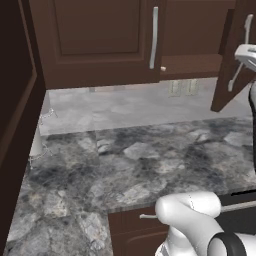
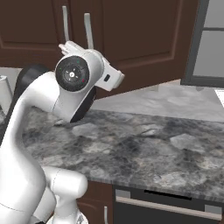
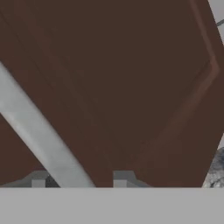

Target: Open the cabinet. Pick the dish brush and place it next to the sink. Then close the cabinet.

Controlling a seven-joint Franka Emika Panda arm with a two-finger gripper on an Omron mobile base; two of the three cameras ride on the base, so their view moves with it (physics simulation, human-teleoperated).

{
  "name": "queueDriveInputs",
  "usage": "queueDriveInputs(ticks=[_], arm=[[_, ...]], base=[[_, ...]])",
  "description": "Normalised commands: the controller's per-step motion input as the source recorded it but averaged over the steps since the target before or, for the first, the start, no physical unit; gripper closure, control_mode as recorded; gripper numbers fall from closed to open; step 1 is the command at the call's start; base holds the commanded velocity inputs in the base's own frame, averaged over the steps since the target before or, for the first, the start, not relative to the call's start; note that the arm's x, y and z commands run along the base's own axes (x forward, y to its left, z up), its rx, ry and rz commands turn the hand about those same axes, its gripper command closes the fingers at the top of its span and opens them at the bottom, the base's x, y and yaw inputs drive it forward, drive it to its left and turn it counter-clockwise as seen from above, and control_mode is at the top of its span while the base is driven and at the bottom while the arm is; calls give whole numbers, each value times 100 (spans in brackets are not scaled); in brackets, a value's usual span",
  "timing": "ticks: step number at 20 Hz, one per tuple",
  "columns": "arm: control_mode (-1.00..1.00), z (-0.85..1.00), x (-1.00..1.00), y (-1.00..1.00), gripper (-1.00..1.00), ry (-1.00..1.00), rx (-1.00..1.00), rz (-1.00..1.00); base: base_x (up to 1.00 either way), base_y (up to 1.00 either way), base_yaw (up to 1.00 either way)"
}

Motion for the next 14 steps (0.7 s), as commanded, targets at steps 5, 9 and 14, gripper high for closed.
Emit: queueDriveInputs(ticks=[5, 9, 14], arm=[[-100, 0, -38, -100, 100, 0, 0, -6], [-100, 0, -33, -100, 100, 0, 0, -6], [-100, -1, -31, -100, 100, 0, 0, -6]], base=[[0, 0, 0], [0, 0, 0], [0, 0, 0]])
